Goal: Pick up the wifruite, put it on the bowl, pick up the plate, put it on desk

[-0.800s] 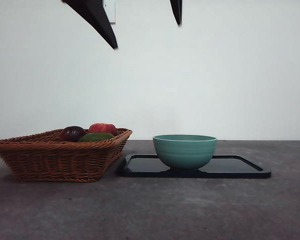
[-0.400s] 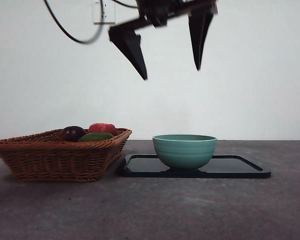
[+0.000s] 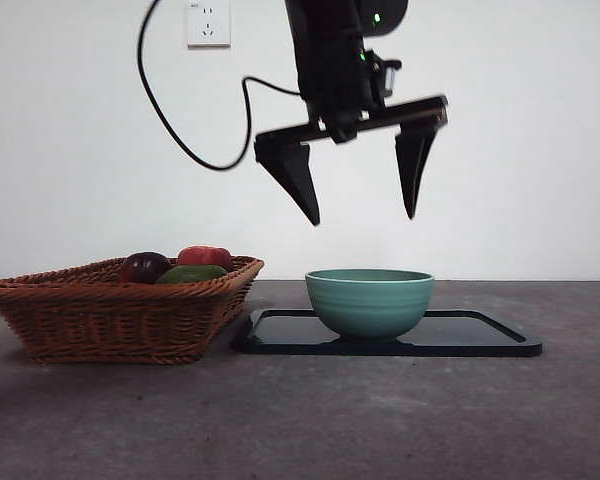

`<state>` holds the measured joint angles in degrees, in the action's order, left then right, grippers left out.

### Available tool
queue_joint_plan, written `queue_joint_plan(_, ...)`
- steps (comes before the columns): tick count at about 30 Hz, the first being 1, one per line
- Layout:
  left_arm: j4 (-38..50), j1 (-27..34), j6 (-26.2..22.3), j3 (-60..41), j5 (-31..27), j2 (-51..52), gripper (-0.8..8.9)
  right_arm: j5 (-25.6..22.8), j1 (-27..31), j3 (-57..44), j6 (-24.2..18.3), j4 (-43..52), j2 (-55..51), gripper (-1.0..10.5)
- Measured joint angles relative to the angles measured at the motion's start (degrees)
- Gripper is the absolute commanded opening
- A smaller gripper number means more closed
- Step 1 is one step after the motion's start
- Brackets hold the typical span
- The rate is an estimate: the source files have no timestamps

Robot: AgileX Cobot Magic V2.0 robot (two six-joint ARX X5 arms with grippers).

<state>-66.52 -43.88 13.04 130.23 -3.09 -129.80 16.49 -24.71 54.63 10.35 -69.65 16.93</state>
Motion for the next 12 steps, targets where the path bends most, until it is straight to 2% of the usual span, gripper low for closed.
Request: queue_joint_plan(12, 3.17, 0.00, -1.18, 0.00, 1.66, -3.98, 4.98, 0.00, 0.00, 0.00, 0.00, 0.00, -0.02, 5.5)
